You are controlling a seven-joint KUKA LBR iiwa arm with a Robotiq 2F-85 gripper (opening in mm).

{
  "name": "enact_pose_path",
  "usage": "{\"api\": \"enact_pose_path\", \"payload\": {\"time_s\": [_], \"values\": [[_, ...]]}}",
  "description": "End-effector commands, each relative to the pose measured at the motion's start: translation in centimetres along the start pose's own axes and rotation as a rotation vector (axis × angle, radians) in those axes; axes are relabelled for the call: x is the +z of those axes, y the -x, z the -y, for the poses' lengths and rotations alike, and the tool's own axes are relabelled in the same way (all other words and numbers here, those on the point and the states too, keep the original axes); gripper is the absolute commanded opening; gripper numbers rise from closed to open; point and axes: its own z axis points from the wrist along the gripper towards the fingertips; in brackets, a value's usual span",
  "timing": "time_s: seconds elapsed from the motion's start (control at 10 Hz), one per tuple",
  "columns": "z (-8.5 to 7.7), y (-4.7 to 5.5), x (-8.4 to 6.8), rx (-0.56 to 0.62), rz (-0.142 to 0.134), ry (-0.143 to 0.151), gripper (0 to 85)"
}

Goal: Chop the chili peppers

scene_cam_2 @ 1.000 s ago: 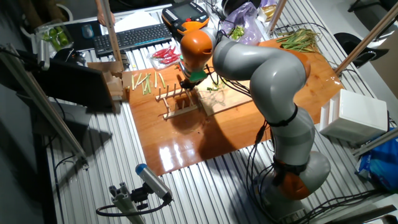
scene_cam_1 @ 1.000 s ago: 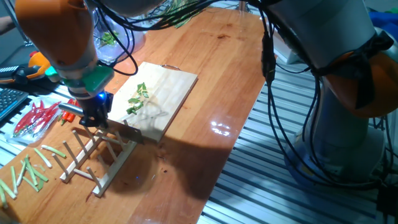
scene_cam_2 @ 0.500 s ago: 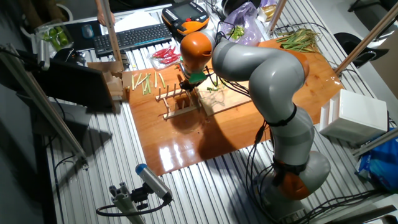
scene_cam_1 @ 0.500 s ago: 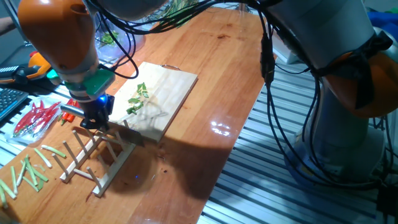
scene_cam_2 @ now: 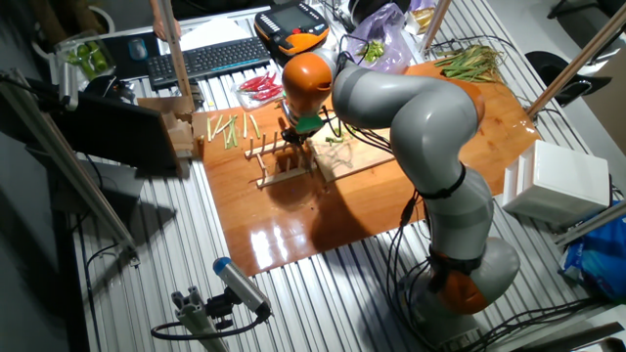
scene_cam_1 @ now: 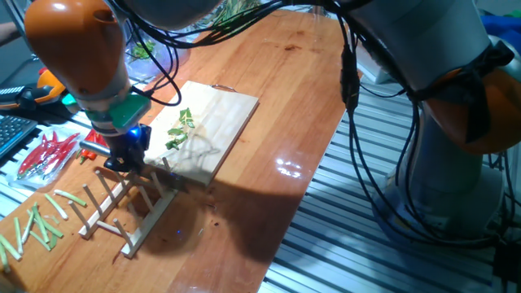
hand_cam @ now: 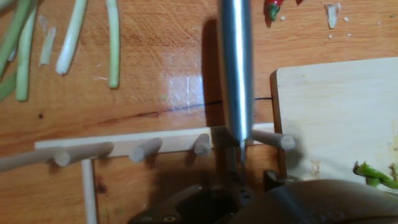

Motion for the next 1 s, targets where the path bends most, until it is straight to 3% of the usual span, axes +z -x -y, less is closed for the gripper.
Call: {"api": "enact_pose_path", "payload": {"time_s": [0.0, 0.3, 0.5, 0.6, 0.7, 0.8, 0.9], "values": [[0.0, 0.1, -0.9, 0.004, -0.022, 0.010, 34.0], [1.2, 0.3, -5.7, -0.008, -0.060, -0.038, 34.0], [2.5, 0.3, -8.6, -0.006, -0.083, -0.037, 34.0], [3.3, 0.3, -9.9, -0.004, -0.095, -0.023, 34.0], [4.2, 0.4, -11.0, -0.008, -0.112, 0.009, 34.0], [5.1, 0.5, -12.0, -0.021, -0.114, 0.020, 34.0], [6.3, 0.7, -13.0, -0.053, -0.105, 0.011, 17.0]]}}
